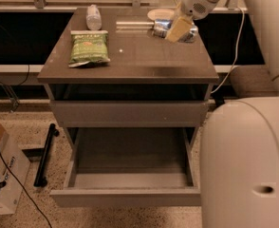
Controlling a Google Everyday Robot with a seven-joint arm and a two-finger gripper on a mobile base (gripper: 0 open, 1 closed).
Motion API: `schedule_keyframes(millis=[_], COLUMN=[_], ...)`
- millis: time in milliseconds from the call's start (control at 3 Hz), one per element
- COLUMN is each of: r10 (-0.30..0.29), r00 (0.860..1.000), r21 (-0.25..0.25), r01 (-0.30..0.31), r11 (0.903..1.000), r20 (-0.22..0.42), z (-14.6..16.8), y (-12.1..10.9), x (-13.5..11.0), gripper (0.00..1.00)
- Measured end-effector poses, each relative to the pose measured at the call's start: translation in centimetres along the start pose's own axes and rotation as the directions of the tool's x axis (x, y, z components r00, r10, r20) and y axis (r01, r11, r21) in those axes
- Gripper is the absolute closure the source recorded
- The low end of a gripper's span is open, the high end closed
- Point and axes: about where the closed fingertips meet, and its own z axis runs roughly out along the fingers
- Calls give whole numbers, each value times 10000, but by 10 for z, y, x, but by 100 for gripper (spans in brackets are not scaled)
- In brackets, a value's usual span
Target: Place redbull can into middle drawer
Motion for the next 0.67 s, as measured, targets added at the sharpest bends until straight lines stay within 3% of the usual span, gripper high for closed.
schedule_keyframes(millis=[333, 667], r10=[358, 1095], r00=[9971, 9886], r21=[359, 179], r01=[-383, -1119], r11=[9986, 9936], r20=[675, 1037], z=[-71, -102], y=[42, 93], x=[-14, -15], gripper=[100, 100])
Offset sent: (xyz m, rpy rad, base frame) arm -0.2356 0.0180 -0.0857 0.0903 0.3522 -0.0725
